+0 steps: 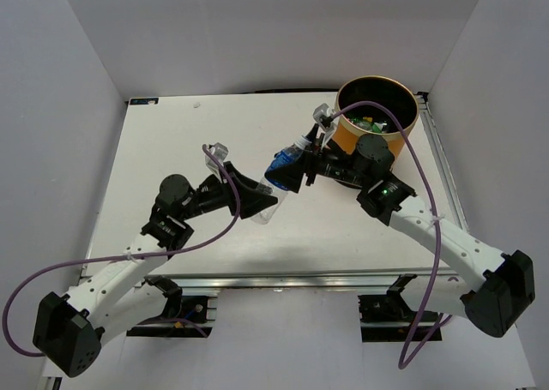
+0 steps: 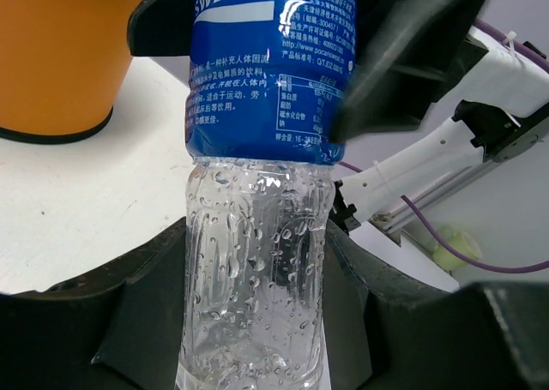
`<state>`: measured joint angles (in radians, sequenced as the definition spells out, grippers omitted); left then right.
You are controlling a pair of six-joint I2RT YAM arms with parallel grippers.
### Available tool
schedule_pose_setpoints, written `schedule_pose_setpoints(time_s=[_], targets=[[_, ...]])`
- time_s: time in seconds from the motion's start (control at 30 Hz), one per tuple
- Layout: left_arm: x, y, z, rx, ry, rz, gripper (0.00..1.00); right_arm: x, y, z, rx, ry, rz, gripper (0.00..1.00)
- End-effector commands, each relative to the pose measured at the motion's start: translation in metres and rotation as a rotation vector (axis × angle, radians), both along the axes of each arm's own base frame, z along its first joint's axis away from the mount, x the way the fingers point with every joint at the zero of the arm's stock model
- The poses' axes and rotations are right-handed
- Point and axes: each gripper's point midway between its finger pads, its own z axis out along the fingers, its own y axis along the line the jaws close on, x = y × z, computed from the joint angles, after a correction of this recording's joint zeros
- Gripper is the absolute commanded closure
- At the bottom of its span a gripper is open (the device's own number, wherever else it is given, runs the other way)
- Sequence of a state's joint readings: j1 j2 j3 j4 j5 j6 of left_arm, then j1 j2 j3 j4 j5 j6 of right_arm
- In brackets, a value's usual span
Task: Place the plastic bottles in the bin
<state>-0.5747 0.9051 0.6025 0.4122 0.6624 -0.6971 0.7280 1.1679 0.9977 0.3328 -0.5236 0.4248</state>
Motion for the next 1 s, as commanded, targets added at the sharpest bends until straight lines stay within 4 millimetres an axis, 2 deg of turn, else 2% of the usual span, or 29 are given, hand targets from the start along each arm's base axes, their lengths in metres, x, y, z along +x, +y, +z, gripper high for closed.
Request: schedule_pose_setpoints(time_s=[0.0,0.03,0.07,0.1,0.13,0.17,0.2,0.23,0.27,0.3,0.33,0.37,0.4,0.43,0.47,0.5,0.53,0.6,0.63,0.7,0.77,0.83,0.87,0.9,0.93,0.97], targets=[[-0.003,-0.002,0.005,0.005,0.009,-0.016,0.88,-0.004,0.004,0.032,0.093,-0.043,0.008,0.22],[-0.003,-0.001,0.008,0.001,0.001,-0.015,0.88,-0.003,0.003,0.033,0.092,-0.044,0.000,0.30],[-0.003,-0.001,0.010,0.000,-0.008,-0.009,0.84,0.000,0.002,0.033,0.089,-0.040,-0.022,0.53],[0.000,0.001,0.009,0.011,0.000,0.016,0.76,0.001,-0.001,0.034,0.089,-0.042,-0.039,0.61],[0.001,0.003,0.018,0.006,-0.015,0.032,0.69,0.003,-0.003,0.032,0.075,-0.040,-0.058,0.80],[0.004,0.005,0.020,0.016,-0.028,0.052,0.45,0.008,-0.006,0.031,0.068,-0.042,-0.093,0.85],[0.008,0.007,0.018,0.033,-0.010,0.087,0.26,0.007,-0.011,0.037,0.072,-0.061,-0.114,0.88],[0.010,0.010,0.029,0.028,-0.025,0.111,0.08,0.010,-0.015,0.038,0.063,-0.078,-0.140,1.00],[0.013,0.013,0.025,0.056,-0.016,0.137,0.02,0.013,-0.022,0.042,0.058,-0.080,-0.190,1.00],[0.016,0.016,0.026,0.063,-0.007,0.163,0.02,0.017,-0.028,0.045,0.050,-0.090,-0.229,1.00],[0.025,0.022,0.037,0.061,-0.017,0.228,0.02,0.031,-0.038,0.048,0.028,-0.121,-0.327,1.00],[0.028,0.025,0.030,0.097,0.009,0.257,0.02,0.035,-0.047,0.042,-0.022,-0.101,-0.379,1.00],[0.032,0.029,0.032,0.110,0.007,0.290,0.02,0.042,-0.058,0.058,-0.024,-0.123,-0.445,1.00],[0.040,0.036,0.029,0.135,0.020,0.353,0.02,0.048,-0.068,0.063,-0.045,-0.135,-0.503,1.00],[0.043,0.042,0.037,0.133,0.016,0.391,0.02,0.061,-0.086,0.069,-0.072,-0.164,-0.615,1.00],[0.046,0.047,0.031,0.164,0.030,0.423,0.02,0.068,-0.100,0.067,-0.116,-0.158,-0.671,1.00],[0.054,0.056,0.031,0.172,0.036,0.490,0.02,0.071,-0.113,0.088,-0.102,-0.188,-0.722,1.00],[0.056,0.064,0.031,0.183,0.040,0.539,0.02,0.085,-0.145,0.104,-0.142,-0.231,-0.880,1.00],[0.058,0.068,0.031,0.191,0.033,0.561,0.02,0.088,-0.163,0.127,-0.126,-0.267,-0.957,1.00],[0.060,0.075,0.030,0.195,0.034,0.601,0.02,0.105,-0.202,0.140,-0.187,-0.313,-1.166,1.00],[0.061,0.080,0.030,0.201,0.030,0.627,0.02,0.116,-0.223,0.157,-0.226,-0.341,-1.284,1.00],[0.061,0.083,0.030,0.201,0.026,0.643,0.02,0.129,-0.247,0.165,-0.293,-0.383,-1.402,1.00],[0.062,0.084,0.030,0.205,0.022,0.648,0.02,0.143,-0.255,0.160,-0.342,-0.380,-1.455,1.00],[0.062,0.085,0.030,0.207,0.023,0.649,0.02,0.153,-0.271,0.158,-0.371,-0.380,-1.507,1.00],[0.062,0.085,0.029,0.209,0.022,0.649,0.02,0.163,-0.276,0.153,-0.401,-0.377,-1.521,1.00],[0.062,0.085,0.028,0.216,0.020,0.649,0.02,0.182,-0.270,0.143,-0.436,-0.377,-1.484,1.00]])
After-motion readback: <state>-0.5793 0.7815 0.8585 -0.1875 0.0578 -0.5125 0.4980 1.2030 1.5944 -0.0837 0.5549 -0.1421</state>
